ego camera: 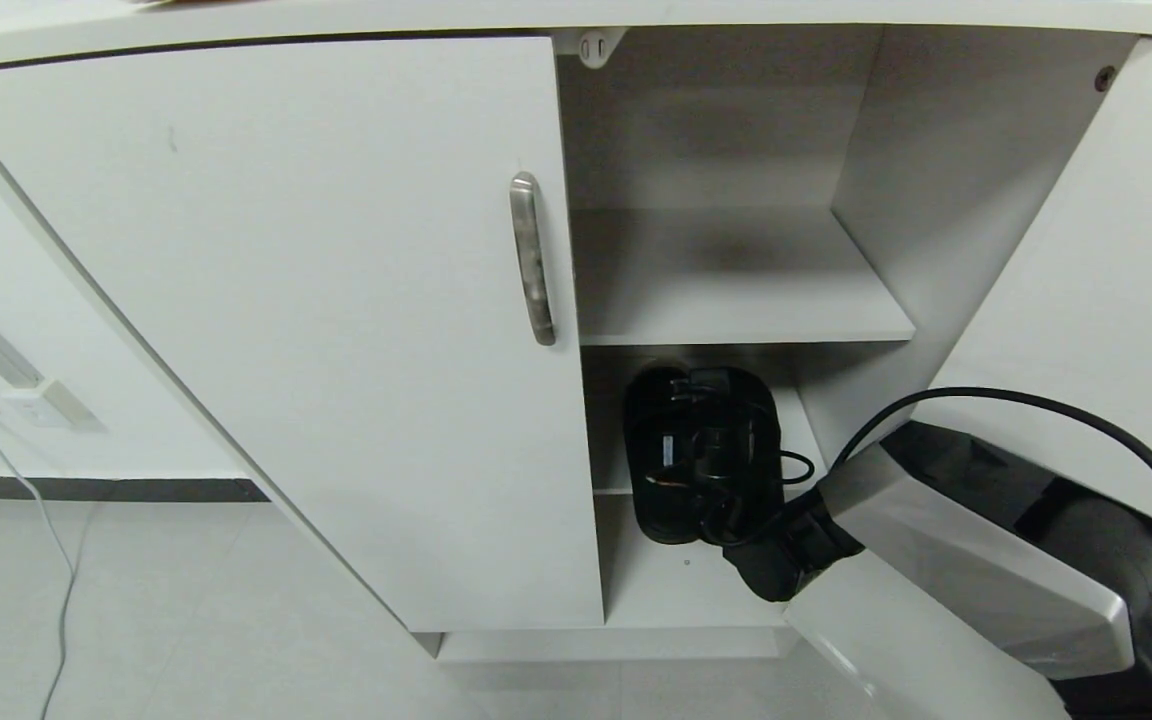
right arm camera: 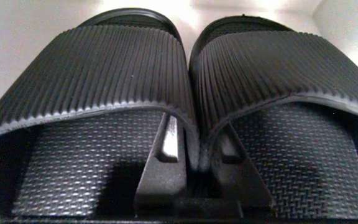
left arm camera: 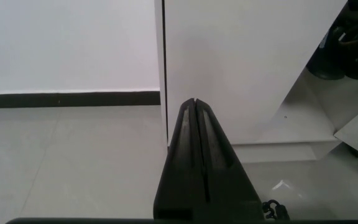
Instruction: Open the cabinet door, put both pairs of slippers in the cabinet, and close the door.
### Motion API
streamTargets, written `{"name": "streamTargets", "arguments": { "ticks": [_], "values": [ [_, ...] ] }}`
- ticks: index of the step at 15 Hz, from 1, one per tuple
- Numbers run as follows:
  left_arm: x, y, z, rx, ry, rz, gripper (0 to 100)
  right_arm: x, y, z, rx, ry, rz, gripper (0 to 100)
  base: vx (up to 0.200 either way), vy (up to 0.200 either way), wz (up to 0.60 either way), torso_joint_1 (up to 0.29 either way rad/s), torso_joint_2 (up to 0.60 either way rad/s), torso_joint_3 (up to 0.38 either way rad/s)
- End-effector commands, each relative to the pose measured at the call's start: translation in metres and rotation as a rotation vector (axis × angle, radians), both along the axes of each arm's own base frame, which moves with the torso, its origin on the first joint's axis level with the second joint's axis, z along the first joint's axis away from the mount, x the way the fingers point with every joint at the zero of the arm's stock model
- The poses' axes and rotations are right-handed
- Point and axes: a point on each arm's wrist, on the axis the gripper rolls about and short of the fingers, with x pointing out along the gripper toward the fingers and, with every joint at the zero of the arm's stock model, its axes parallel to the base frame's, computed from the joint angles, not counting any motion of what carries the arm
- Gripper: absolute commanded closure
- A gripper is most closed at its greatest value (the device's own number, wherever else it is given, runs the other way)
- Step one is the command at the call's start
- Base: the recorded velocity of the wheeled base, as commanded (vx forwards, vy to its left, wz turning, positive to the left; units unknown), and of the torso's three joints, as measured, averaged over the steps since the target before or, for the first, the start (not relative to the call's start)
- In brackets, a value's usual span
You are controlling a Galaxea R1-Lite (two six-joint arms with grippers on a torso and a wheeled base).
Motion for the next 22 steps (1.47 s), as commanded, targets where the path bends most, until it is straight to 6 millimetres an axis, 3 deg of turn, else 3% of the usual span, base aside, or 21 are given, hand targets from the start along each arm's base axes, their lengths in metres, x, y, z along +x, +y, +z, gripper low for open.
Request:
{"name": "streamTargets", "arguments": {
  "ticks": [1,2,6,12,13,19,22],
  "values": [
    [0.000,0.000,0.000,0.000,0.001,0.000,100,0.004,0.002,0.005,0.013,-0.017,-0.001,100,0.000,0.000,0.00,0.000,0.00,0.000],
    [0.000,0.000,0.000,0.000,0.001,0.000,100,0.009,0.001,0.012,0.021,-0.026,0.005,100,0.000,0.000,0.00,0.000,0.00,0.000],
    [0.000,0.000,0.000,0.000,0.001,0.000,100,0.021,-0.005,0.008,0.021,-0.022,-0.018,100,0.000,0.000,0.00,0.000,0.00,0.000],
    [0.000,0.000,0.000,0.000,0.001,0.000,100,0.026,-0.008,0.004,0.019,-0.018,-0.023,100,0.000,0.000,0.00,0.000,0.00,0.000],
    [0.000,0.000,0.000,0.000,0.001,0.000,100,0.026,-0.008,0.005,0.020,-0.019,-0.023,0,0.000,0.000,0.00,0.000,0.00,0.000],
    [0.000,0.000,0.000,0.000,0.001,0.000,100,0.012,-0.019,0.002,0.006,0.002,-0.025,0,0.000,0.000,0.00,0.000,0.00,0.000],
    [0.000,0.000,0.000,0.000,0.001,0.000,100,-0.013,-0.029,0.013,0.017,-0.011,-0.012,0,0.000,0.000,0.00,0.000,0.00,0.000]
  ]
}}
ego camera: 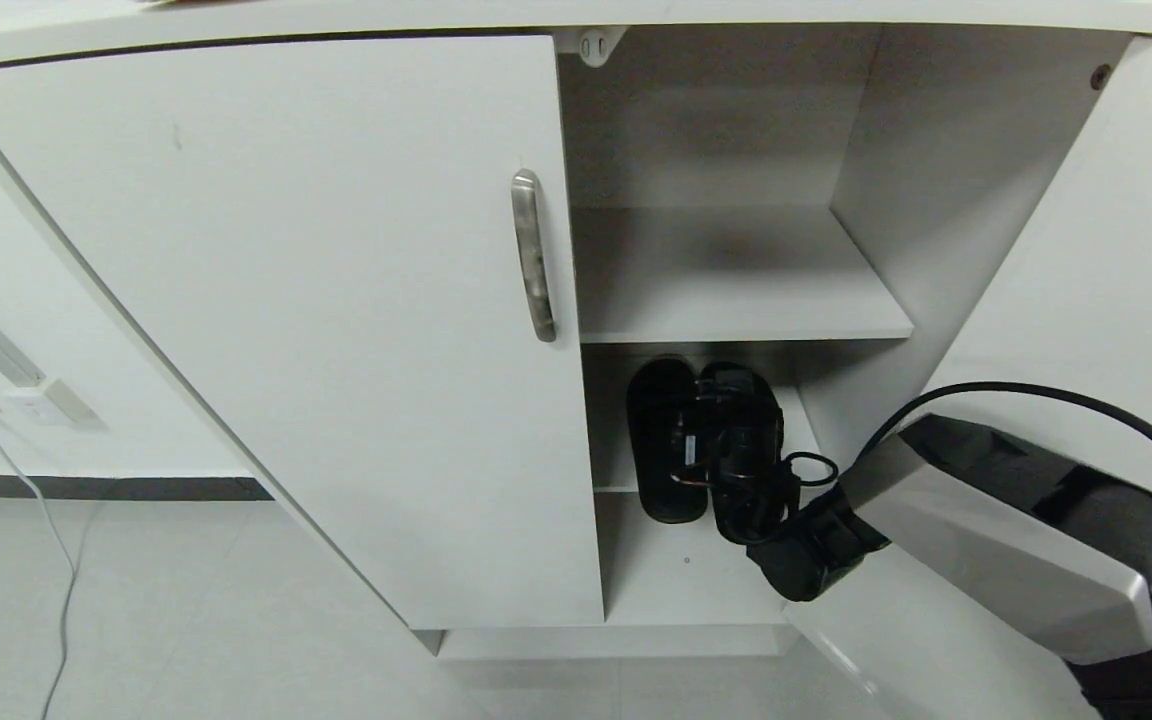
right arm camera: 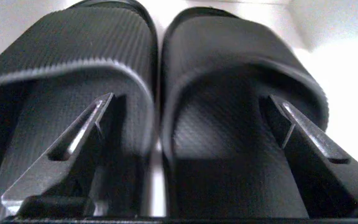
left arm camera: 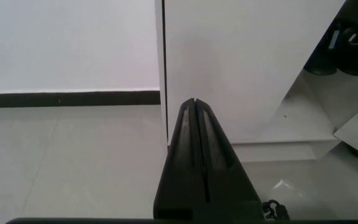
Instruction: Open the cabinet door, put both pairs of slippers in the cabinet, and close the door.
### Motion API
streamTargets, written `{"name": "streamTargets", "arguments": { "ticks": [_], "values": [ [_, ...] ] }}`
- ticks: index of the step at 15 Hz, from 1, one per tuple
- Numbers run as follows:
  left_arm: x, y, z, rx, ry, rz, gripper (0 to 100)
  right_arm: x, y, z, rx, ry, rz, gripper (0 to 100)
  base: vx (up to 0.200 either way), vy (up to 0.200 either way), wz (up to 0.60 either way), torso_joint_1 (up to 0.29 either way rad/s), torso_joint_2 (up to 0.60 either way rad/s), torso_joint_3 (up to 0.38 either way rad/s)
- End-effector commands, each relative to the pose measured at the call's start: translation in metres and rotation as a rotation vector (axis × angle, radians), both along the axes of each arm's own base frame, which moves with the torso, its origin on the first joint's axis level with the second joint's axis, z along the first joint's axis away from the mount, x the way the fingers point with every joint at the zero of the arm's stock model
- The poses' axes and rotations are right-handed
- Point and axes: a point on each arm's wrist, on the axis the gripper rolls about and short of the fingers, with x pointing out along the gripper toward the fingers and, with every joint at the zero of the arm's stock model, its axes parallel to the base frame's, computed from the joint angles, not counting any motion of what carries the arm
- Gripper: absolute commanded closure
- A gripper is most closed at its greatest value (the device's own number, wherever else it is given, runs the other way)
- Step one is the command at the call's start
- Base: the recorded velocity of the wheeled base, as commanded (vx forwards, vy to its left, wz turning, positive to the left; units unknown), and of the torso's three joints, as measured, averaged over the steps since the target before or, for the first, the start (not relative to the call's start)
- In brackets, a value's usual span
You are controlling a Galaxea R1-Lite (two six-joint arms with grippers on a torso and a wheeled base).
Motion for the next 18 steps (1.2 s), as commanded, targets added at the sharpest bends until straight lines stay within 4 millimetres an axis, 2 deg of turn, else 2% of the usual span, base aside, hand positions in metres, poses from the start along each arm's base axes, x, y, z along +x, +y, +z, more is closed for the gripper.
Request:
{"name": "streamTargets", "arguments": {
  "ticks": [1,6,11,13,18],
  "values": [
    [0.000,0.000,0.000,-0.001,0.002,0.000,100,-0.021,-0.007,0.018,0.013,-0.017,0.013,0,0.000,0.000,0.00,0.000,0.00,0.000],
    [0.000,0.000,0.000,-0.002,0.002,0.000,100,-0.069,-0.016,0.017,0.004,-0.002,0.063,0,0.000,0.000,0.00,0.000,0.00,0.000],
    [0.000,0.000,0.000,-0.001,0.000,0.000,100,-0.136,-0.026,0.020,0.019,0.067,0.152,0,0.000,0.000,0.00,0.000,0.00,0.000],
    [0.000,0.000,0.000,0.002,0.002,0.000,100,-0.146,-0.030,0.023,0.038,0.076,0.159,0,0.000,0.000,0.00,0.000,0.00,0.000],
    [0.000,0.000,0.000,0.002,0.002,0.000,100,-0.146,-0.030,0.019,0.032,0.089,0.158,0,0.000,0.000,0.00,0.000,0.00,0.000]
  ]
}}
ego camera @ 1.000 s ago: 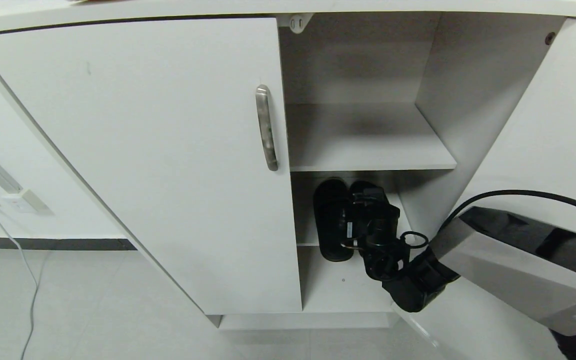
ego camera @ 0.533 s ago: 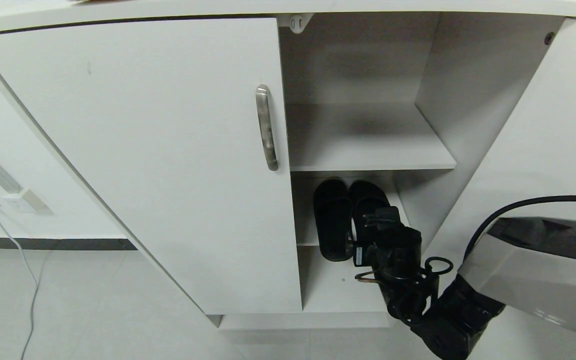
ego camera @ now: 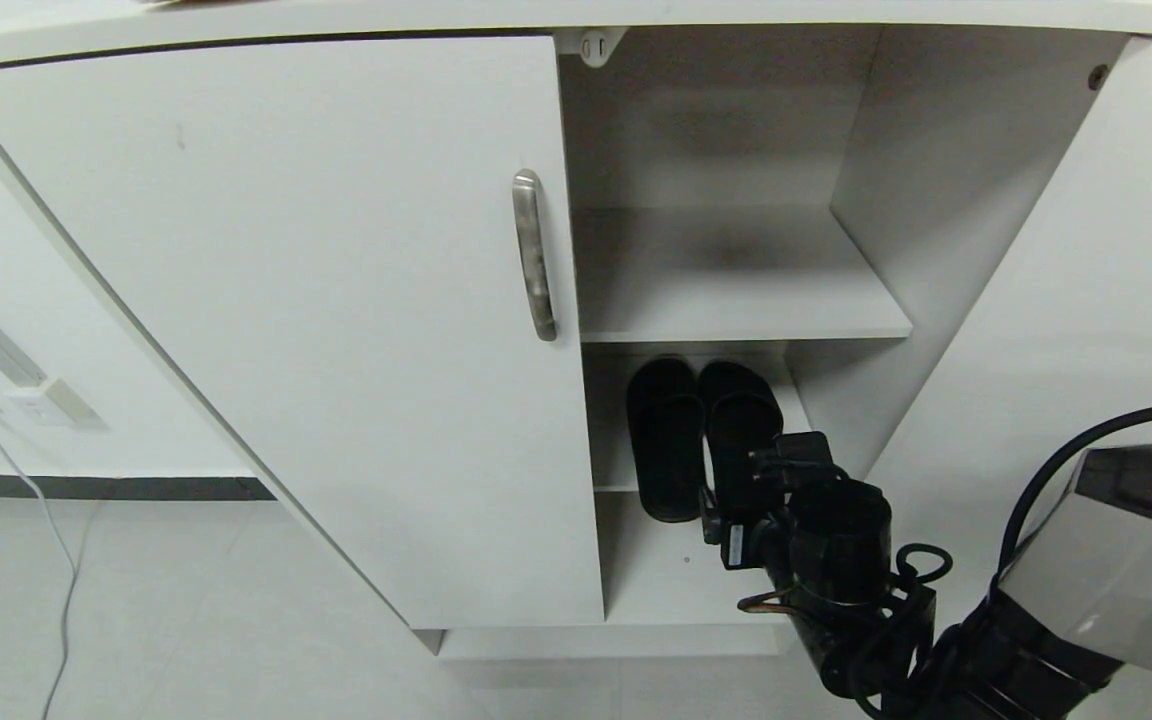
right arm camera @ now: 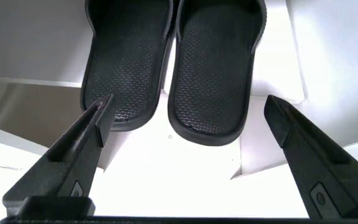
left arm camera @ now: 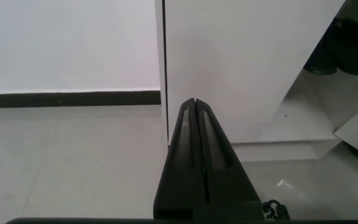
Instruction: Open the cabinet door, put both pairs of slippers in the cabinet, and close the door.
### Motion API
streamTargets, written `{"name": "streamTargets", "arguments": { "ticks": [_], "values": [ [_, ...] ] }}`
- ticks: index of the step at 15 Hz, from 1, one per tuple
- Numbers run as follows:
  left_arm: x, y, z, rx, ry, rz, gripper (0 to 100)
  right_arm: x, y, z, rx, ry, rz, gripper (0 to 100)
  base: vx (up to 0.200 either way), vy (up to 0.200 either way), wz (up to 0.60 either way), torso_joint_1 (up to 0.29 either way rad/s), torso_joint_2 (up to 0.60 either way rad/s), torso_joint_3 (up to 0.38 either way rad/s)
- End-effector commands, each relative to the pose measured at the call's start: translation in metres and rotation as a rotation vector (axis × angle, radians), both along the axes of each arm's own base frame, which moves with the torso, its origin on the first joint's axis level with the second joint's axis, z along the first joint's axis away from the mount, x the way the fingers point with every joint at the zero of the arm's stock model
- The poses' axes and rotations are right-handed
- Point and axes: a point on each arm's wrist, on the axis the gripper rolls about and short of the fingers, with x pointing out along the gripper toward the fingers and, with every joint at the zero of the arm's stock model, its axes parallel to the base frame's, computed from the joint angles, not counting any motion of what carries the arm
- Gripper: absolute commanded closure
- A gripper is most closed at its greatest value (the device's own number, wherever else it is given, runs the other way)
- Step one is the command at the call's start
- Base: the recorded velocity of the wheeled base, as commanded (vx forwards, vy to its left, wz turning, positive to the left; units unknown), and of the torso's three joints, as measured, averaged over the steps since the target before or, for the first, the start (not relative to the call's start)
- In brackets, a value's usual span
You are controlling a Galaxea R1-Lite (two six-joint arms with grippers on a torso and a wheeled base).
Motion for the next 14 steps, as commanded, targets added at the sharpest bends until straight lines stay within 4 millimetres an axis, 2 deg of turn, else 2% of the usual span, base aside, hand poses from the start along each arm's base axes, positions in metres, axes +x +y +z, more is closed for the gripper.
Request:
{"name": "streamTargets", "arguments": {
  "ticks": [1,10,14],
  "values": [
    [0.0001,0.0000,0.0001,0.001,0.001,-0.002,100,0.0001,0.0006,0.0018,0.003,-0.005,0.001,0,0.000,0.000,0.00,0.000,0.00,0.000],
    [0.0001,-0.0001,0.0001,-0.002,0.001,-0.003,100,-0.0001,0.0003,0.0012,-0.001,-0.006,0.002,0,-0.200,0.000,0.00,0.002,0.00,0.003],
    [0.0001,0.0000,0.0001,-0.001,0.001,-0.002,100,-0.0026,-0.0021,0.0014,-0.005,-0.002,0.003,0,0.000,0.000,0.00,0.000,0.00,0.000]
  ]
}}
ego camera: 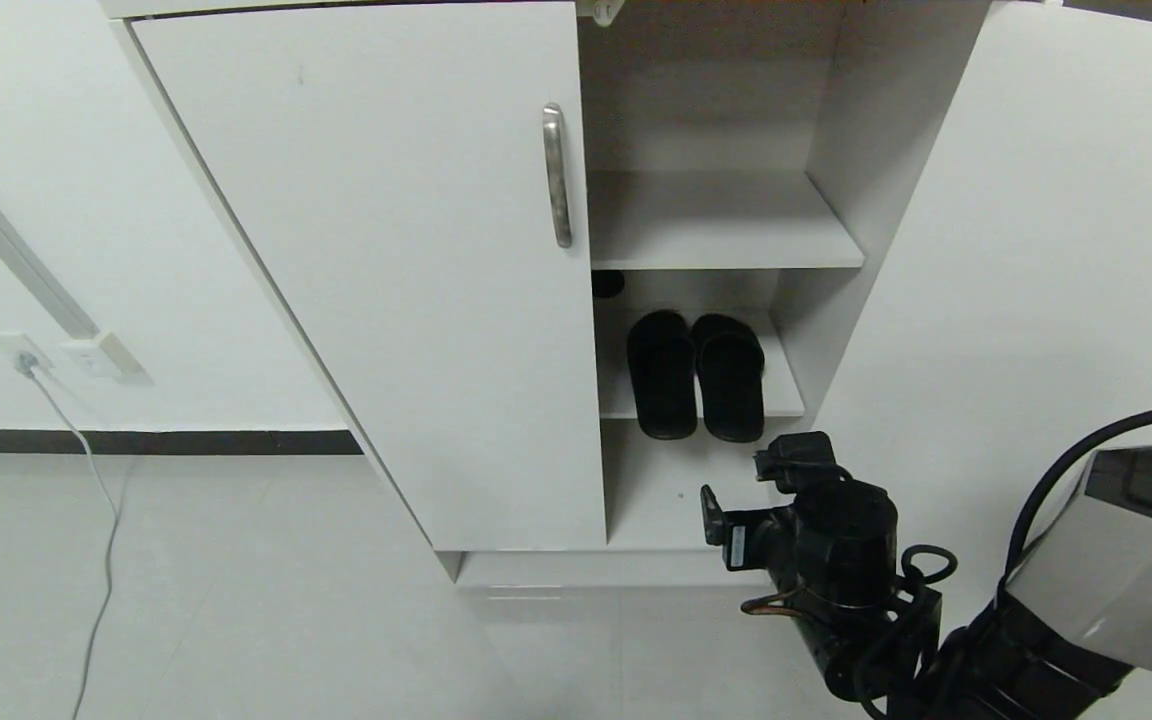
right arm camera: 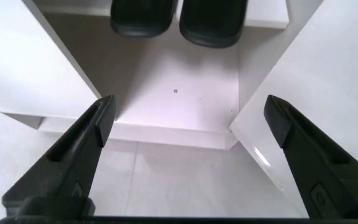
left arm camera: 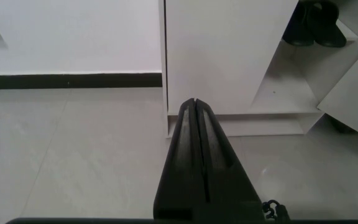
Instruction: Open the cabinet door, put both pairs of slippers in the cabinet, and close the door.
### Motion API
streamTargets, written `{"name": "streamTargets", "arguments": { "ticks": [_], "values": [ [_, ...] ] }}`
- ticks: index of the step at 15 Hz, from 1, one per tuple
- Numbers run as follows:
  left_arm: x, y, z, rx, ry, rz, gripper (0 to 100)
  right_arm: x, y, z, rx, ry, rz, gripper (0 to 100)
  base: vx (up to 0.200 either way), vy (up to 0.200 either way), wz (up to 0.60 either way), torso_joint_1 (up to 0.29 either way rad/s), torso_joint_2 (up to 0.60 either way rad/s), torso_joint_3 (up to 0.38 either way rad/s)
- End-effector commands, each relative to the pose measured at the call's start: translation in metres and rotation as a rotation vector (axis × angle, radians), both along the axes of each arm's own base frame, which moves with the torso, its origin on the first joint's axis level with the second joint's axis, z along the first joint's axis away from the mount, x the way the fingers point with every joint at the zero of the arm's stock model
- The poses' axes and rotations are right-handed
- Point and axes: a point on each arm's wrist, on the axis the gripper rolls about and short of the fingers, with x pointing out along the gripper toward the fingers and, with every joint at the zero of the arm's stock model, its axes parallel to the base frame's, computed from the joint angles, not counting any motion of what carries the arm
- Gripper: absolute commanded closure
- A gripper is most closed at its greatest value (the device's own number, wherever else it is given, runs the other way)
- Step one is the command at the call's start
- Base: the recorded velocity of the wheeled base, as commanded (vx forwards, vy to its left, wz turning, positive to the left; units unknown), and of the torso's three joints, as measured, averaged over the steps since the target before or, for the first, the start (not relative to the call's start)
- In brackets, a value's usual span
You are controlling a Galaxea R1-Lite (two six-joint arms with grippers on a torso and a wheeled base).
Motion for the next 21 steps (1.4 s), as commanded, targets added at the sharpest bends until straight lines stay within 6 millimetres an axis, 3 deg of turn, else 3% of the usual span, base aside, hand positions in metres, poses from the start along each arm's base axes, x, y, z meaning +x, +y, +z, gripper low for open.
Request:
{"name": "streamTargets", "arguments": {
  "ticks": [1,15,21],
  "values": [
    [0.0001,0.0000,0.0001,0.000,0.001,0.001,100,-0.0004,-0.0003,0.0000,-0.001,0.001,0.001,0,0.000,0.000,0.00,0.000,0.00,0.000],
    [0.0001,-0.0001,0.0001,0.003,0.001,-0.002,100,-0.0010,-0.0009,-0.0027,-0.010,0.008,0.000,0,0.000,0.000,0.00,0.000,0.00,0.000],
    [0.0001,-0.0001,0.0001,0.006,0.001,-0.002,100,-0.0006,-0.0006,-0.0021,-0.008,0.006,-0.002,0,0.000,0.000,0.00,0.003,0.00,0.177]
  ]
}}
